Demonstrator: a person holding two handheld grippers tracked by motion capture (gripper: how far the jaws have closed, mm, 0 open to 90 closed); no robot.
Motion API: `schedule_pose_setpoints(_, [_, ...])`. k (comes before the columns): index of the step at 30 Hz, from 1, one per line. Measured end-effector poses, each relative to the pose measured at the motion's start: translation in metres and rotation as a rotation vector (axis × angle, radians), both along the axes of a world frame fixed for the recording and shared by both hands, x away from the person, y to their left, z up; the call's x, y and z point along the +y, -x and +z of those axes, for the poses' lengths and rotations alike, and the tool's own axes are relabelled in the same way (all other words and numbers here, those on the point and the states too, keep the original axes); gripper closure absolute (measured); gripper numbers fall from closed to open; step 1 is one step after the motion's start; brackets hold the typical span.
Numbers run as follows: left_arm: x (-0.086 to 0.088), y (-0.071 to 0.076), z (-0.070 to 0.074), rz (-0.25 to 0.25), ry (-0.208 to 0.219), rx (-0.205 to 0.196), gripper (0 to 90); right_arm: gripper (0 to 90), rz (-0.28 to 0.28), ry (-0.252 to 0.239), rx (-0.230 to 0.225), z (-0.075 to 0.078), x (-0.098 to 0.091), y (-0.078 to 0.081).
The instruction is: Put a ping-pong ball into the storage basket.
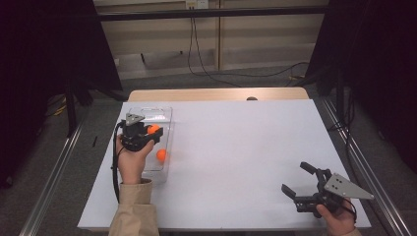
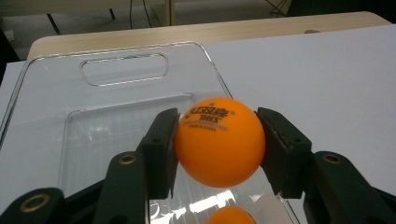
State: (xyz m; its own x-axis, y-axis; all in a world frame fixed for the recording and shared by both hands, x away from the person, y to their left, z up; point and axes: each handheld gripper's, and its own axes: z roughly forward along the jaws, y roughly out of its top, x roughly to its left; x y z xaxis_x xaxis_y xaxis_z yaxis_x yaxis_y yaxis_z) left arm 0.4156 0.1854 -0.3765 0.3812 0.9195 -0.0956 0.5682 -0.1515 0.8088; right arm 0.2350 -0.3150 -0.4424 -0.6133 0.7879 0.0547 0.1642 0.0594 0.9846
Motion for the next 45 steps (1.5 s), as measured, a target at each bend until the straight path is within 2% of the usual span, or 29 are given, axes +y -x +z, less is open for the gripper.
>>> schedule_pose_setpoints(6, [0.003,0.0,-0.001,0.004,0.006,-0.005,50.8,1.4,0.0,0.002,-0.002,0.0,0.0,0.0])
schedule_pose_setpoints(21, [0.007,0.0,-0.002,0.017,-0.019,-0.007,50.8,1.3,0.0,0.001,-0.001,0.0,0.0,0.0])
schedule_pose_setpoints(27, [0.009,0.0,-0.004,0.025,-0.02,-0.002,50.7,1.4,0.0,0.001,-0.001,0.0,0.0,0.0])
schedule_pose_setpoints(29, [0.009,0.0,-0.005,0.024,-0.034,0.001,50.8,1.4,0.0,0.003,-0.001,0.0,0.0,0.0])
schedule_pose_setpoints(40, [0.012,-0.001,-0.007,0.036,-0.05,0.017,50.7,1.4,0.001,0.001,0.0,0.0,0.0,0.0])
schedule_pose_setpoints(45, [0.014,0.0,-0.009,0.055,-0.047,0.021,50.7,1.4,0.002,0.002,-0.001,0.0,0.0,0.0])
